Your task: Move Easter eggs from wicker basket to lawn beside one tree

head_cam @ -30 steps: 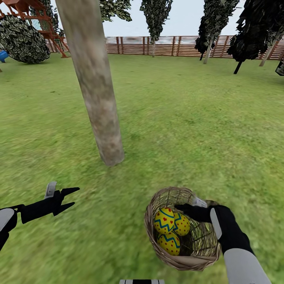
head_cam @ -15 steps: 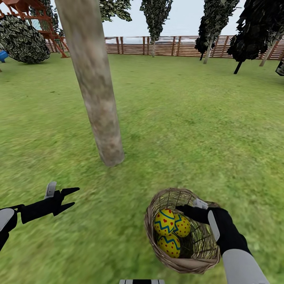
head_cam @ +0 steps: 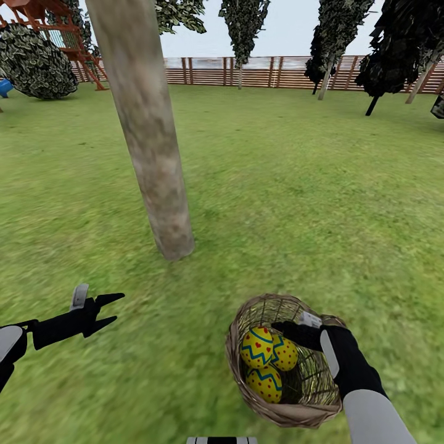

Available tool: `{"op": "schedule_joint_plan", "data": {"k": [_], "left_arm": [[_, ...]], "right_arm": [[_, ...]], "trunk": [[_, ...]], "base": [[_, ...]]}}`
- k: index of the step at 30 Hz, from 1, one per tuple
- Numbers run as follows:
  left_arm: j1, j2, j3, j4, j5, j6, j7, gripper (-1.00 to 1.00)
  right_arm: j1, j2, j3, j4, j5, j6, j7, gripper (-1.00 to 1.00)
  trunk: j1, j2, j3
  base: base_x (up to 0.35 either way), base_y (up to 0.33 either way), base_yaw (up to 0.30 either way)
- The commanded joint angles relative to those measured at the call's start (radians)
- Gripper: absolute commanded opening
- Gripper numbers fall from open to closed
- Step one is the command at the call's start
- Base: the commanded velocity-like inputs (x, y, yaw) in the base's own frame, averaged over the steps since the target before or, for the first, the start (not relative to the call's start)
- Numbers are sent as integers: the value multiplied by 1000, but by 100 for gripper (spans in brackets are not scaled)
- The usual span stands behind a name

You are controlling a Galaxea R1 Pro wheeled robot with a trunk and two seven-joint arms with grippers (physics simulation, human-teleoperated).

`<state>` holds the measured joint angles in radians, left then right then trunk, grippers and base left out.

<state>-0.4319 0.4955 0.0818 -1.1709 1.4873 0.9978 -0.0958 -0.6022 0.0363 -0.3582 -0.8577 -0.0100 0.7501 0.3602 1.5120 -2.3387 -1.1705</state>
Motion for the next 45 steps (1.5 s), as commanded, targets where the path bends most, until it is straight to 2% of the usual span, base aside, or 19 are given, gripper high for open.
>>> {"op": "schedule_joint_plan", "data": {"k": [1, 19, 45], "left_arm": [[-1, 0, 1, 1, -10, 4, -10, 100], [0, -2, 1, 0, -10, 4, -11, 100], [-1, -2, 1, 0, -9, 3, -10, 100]], "right_arm": [[-1, 1, -4, -2, -1, 5, 3, 100], [-1, 4, -5, -8, -4, 3, 5, 100], [-1, 9, -7, -11, -4, 3, 6, 100]], "trunk": [[0, 0, -1], [0, 0, -3], [0, 0, -43]], "base": [[0, 0, 0], [27, 0, 0], [0, 0, 0]]}}
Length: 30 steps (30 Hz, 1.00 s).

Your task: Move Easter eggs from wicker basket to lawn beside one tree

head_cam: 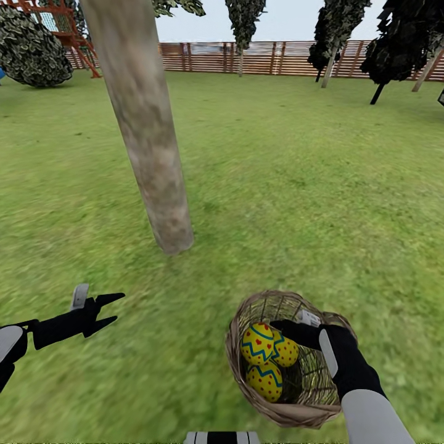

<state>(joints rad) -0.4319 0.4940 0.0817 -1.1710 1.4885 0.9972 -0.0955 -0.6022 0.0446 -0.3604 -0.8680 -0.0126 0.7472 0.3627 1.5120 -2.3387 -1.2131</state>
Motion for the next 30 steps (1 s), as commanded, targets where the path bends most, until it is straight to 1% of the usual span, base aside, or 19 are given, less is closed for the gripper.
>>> {"op": "schedule_joint_plan", "data": {"k": [1, 20, 30], "left_arm": [[-1, 0, 1, 1, -10, 4, -10, 100], [-1, -1, 1, -2, -10, 5, -12, 100], [0, -6, -2, 2, -2, 4, -11, 100]], "right_arm": [[-1, 1, -5, -1, -1, 6, 3, 100], [-1, 1, -5, -2, -1, 6, 2, 100], [-1, 1, -3, -2, -1, 6, 2, 100]], "trunk": [[0, 0, -2], [0, 0, -33], [0, 0, -50]], "base": [[0, 0, 0], [0, 0, 1], [0, 0, 59]]}}
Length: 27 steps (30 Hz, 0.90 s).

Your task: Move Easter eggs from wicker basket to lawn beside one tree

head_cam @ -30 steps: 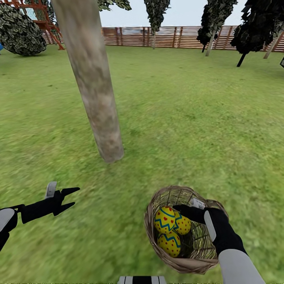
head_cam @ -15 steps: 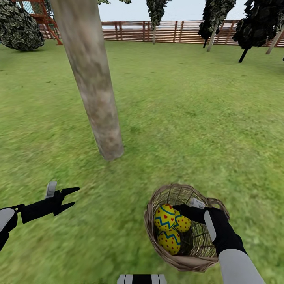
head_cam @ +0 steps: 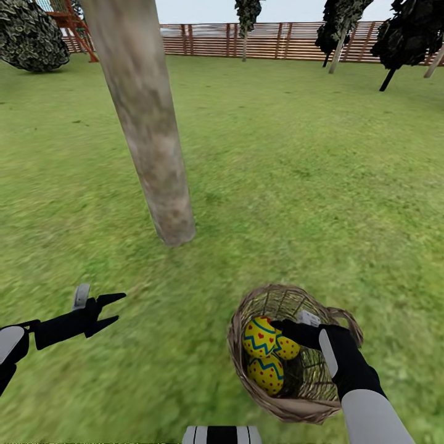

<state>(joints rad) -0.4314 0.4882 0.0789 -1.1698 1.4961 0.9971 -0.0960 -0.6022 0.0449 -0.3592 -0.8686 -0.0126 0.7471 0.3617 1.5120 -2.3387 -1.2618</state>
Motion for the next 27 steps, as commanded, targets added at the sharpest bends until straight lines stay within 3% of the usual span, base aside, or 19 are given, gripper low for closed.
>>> {"op": "schedule_joint_plan", "data": {"k": [1, 7, 27], "left_arm": [[-1, 0, 1, 1, -10, 4, -10, 100], [-1, 0, 0, 1, -13, 4, -10, 100], [0, -2, -4, 1, -17, 4, -10, 100]], "right_arm": [[-1, 3, -5, -1, -1, 6, 3, 100], [-1, 18, -4, -6, -1, 6, 3, 100], [-1, 18, -8, -9, -1, 6, 6, 100]], "trunk": [[0, 0, -2], [0, 0, -12], [0, 0, -37]], "base": [[0, 0, 72], [29, 81, 76], [33, 2, 25]]}}
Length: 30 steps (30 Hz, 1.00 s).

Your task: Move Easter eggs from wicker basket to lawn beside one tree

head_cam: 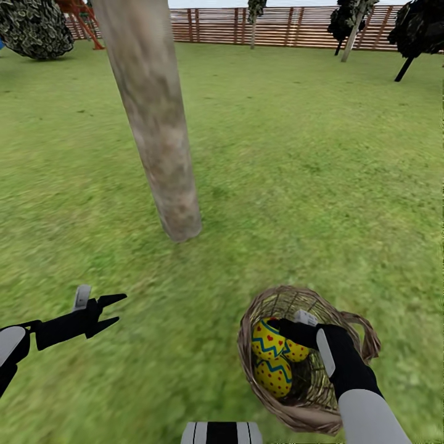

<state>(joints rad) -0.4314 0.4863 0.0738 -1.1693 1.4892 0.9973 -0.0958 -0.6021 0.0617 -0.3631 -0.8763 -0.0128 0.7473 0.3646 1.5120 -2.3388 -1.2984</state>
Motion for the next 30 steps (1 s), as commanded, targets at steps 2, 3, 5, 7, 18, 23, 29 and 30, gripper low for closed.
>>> {"op": "schedule_joint_plan", "data": {"k": [2, 3, 5, 7, 18, 23, 29, 30], "left_arm": [[0, 0, 1, 0, -9, 4, -10, 100], [0, 0, 0, 0, -9, 4, -9, 100], [0, 0, -1, 0, -9, 3, -9, 100], [0, 0, -1, 0, -9, 3, -9, 100], [0, 0, -2, 0, -9, 4, -10, 100], [0, 0, -2, 0, -9, 4, -9, 100], [0, 0, -2, 0, -8, 3, -10, 100], [0, -1, -2, 0, -7, 3, -10, 100]], "right_arm": [[-1, 1, -5, -1, -1, 6, 3, 100], [-1, 1, -5, -1, -1, 6, 3, 100], [-1, 1, -5, -11, -1, 6, 3, 100], [-1, 1, -6, -19, -1, 6, 4, 100], [-1, 1, -7, -33, -1, 7, 5, 100], [-1, 1, -8, -34, -1, 6, 5, 100], [-1, 1, -8, -34, -1, 6, 5, 100], [-1, 1, -7, -33, -1, 6, 5, 100]], "trunk": [[0, 0, -2], [0, 0, -3], [0, 0, -3], [0, 0, -3], [0, 0, -4], [0, 0, -4], [0, 0, -5], [0, 0, -5]], "base": [[1, -1, -37], [1, -1, -19], [0, 0, -8], [0, 0, -3], [0, 0, -50], [0, 0, -1], [0, 0, 0], [0, 0, 0]]}}
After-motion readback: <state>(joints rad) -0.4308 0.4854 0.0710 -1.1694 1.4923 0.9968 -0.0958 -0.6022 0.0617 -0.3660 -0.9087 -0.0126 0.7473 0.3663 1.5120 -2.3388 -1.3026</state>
